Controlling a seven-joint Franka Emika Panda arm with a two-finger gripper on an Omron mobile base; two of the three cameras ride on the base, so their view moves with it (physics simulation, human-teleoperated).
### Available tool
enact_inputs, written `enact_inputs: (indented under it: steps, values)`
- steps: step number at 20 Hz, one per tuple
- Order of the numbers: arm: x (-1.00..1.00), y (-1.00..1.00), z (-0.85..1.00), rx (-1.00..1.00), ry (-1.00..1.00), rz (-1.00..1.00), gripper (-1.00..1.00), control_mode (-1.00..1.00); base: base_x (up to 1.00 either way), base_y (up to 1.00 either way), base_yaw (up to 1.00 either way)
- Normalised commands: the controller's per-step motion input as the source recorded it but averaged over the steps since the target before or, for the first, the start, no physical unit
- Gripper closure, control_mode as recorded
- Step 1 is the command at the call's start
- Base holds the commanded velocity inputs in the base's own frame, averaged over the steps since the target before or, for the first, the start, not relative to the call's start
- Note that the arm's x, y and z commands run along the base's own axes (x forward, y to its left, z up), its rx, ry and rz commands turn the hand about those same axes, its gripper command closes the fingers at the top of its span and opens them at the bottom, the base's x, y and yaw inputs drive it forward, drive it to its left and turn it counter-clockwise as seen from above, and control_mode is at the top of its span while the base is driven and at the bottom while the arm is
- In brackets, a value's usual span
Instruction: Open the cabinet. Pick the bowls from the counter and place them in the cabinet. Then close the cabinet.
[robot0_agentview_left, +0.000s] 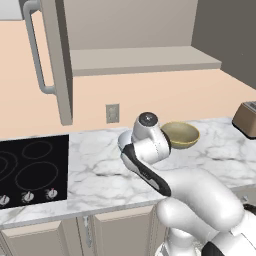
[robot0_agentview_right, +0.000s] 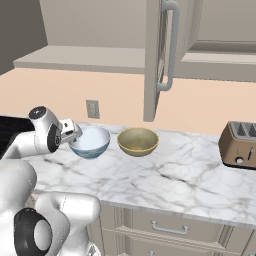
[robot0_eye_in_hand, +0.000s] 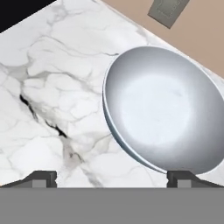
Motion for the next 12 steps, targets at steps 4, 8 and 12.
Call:
enact_inputs:
  steps: [4,8,12]
  values:
    - [0.29,0.15,-0.46,-0.01,0.0,0.01,-1.0,-1.0,0.0,0.0,0.0]
    - [0.35,0.03,-0.31,0.0,0.0,0.01,-1.0,-1.0,0.0,0.0,0.0]
    - [0.37,0.0,-0.25,0.0,0.0,0.01,-1.0,-1.0,0.0,0.0,0.0]
